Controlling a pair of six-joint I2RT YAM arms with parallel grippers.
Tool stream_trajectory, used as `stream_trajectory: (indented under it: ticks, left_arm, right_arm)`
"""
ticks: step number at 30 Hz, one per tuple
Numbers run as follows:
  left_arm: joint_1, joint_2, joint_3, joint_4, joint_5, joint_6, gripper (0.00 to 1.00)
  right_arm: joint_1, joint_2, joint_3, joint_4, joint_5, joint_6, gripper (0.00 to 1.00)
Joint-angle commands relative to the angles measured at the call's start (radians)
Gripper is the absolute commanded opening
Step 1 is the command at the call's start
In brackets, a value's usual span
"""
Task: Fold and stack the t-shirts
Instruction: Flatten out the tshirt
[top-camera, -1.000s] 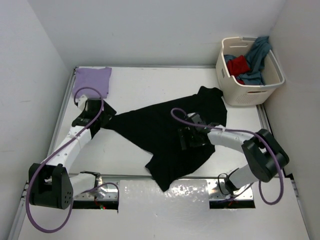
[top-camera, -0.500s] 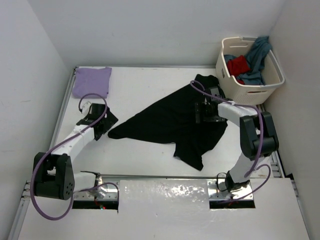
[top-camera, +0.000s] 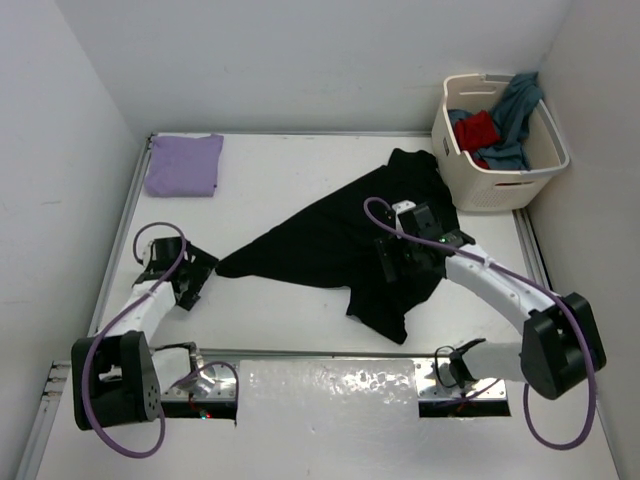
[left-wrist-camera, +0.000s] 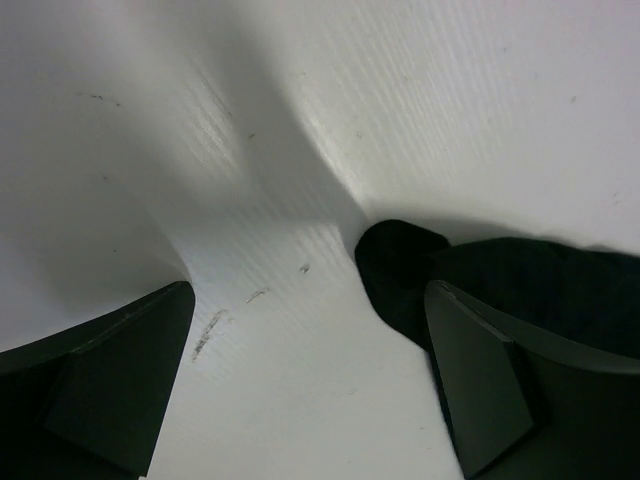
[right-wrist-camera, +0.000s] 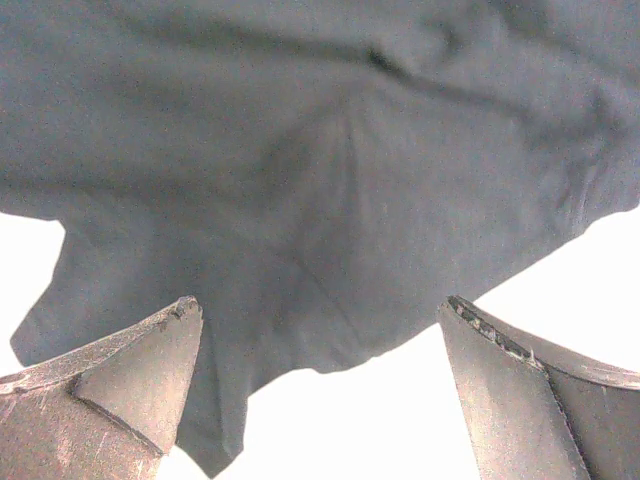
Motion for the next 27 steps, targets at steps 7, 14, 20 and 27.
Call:
stream_trajectory:
  ticks: [7,14,20,27]
  left_arm:
    - [0.037,0.024,-0.05,0.176,0.154,-0.217,0.86]
    - [0.032,0.112,-0.064,0.25,0.214,-0.299,0.68]
    - [0.031,0.151,-0.056,0.258,0.188,-0.299,0.31]
    - [0.025,0.149,-0.01,0.245,0.168,-0.233,0.0]
  right_arm:
    - [0.031,-0.161,-0.064,-0.075,0.021,0.034,0.99]
    - [0.042,-0.21,-0.072,-0.118,0.058,0.031,0.99]
    - [0.042,-0.218,-0.083,-0.135,0.044,-0.009,0.99]
    - [0.155,-0.304,-0.121,-0.181,-0.153,-0.022,0.99]
